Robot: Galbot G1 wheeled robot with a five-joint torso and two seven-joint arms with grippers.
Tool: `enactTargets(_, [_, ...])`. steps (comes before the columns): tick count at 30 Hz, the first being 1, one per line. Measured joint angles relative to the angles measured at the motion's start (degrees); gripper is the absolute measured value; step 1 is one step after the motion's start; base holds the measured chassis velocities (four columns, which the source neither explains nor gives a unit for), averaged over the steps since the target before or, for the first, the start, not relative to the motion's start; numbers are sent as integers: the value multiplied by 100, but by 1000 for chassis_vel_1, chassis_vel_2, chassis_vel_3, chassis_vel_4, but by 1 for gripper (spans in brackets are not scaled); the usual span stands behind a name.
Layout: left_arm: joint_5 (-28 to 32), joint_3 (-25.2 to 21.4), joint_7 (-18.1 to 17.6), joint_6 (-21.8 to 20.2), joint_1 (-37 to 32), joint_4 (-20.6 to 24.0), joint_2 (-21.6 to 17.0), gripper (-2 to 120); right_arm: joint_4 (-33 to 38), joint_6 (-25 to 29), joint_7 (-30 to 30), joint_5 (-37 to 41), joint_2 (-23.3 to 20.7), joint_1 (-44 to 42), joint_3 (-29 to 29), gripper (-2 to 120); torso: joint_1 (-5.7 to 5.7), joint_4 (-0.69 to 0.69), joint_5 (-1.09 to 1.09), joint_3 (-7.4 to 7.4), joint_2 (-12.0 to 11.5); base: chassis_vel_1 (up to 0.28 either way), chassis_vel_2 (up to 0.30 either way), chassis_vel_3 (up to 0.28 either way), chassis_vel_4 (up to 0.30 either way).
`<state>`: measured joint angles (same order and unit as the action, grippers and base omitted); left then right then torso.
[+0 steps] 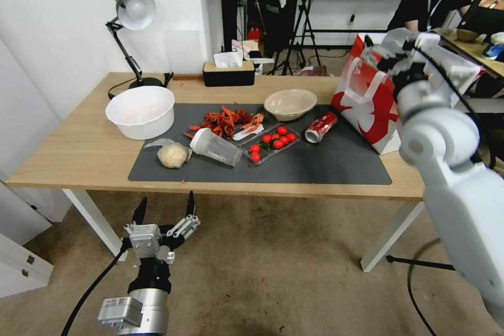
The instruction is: Pick up the trash from the table and place it into the takeout bag.
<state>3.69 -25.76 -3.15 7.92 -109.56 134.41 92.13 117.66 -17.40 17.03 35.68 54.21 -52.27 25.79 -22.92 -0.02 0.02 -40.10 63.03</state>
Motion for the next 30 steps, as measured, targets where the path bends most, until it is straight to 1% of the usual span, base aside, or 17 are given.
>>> enactTargets(2, [-3,7,6,18,-19,-6,-1,100,109,313,-315,-244,-11,-548,110,100,1,0,0,0,0,0,0,0,0])
enactTargets(5, [-7,10,12,36,-44,-6,-1,100,166,461,-456,-352,8,-829,192,100,1,2,-1,0,0,0,0,0,0])
enactTargets(7, [-12,12,18,56,-73,5,0,100,240,796,-683,-498,61,-1351,344,100,0,4,-3,0,0,0,0,0,0])
enactTargets(8, [-12,12,18,56,-73,5,0,100,240,796,-683,-498,61,-1351,344,100,0,4,-3,0,0,0,0,0,0])
enactTargets(9, [-13,12,19,59,-80,11,0,100,253,939,-758,-533,78,-1550,382,100,0,3,-3,0,0,0,0,0,0])
enactTargets(11, [-16,13,23,75,-110,19,0,100,247,1496,-961,-594,146,-2127,468,100,1,1,-1,0,0,0,0,0,0])
enactTargets(12, [-16,13,23,75,-110,19,0,100,247,1496,-961,-594,146,-2127,468,100,1,1,-1,0,0,0,0,0,0])
enactTargets(14, [-20,15,29,95,-129,19,0,100,214,1940,-1080,-626,229,-2537,507,100,0,2,-1,0,0,0,0,0,0])
enactTargets(15, [-22,16,30,102,-136,19,0,100,210,2071,-1116,-631,260,-2666,519,100,1,3,-1,0,0,0,0,0,0])
enactTargets(16, [-22,16,30,102,-136,19,0,100,210,2071,-1116,-631,260,-2666,519,100,1,3,-1,0,0,0,0,0,0])
enactTargets(18, [-29,19,36,122,-162,17,0,100,202,2403,-1188,-694,362,-3016,546,100,0,3,-2,0,0,0,0,0,0])
enactTargets(20, [-29,18,38,130,-169,17,0,100,202,2483,-1193,-725,393,-3122,546,100,1,3,-2,0,0,0,0,0,0])
enactTargets(23, [-25,-13,57,141,-168,2,0,100,179,2850,-1186,-925,534,-3526,514,100,1,2,-3,0,0,0,0,0,0])
enactTargets(25, [-24,-27,64,142,-165,-2,0,100,170,2932,-1184,-979,565,-3603,497,100,1,2,-1,0,-1,0,0,0,0])
enactTargets(27, [20,-96,114,158,-157,-30,0,100,124,3331,-1172,-1240,775,-4005,392,100,0,3,-2,0,-1,0,0,0,0])
enactTargets(29, [27,-103,120,159,-148,-43,0,100,114,3419,-1173,-1307,824,-4115,353,100,0,4,-3,0,0,0,0,0,0])
enactTargets(30, [35,-106,135,159,-133,-68,0,100,81,3524,-1171,-1380,889,-4242,300,100,1,1,-2,0,0,0,0,0,0])
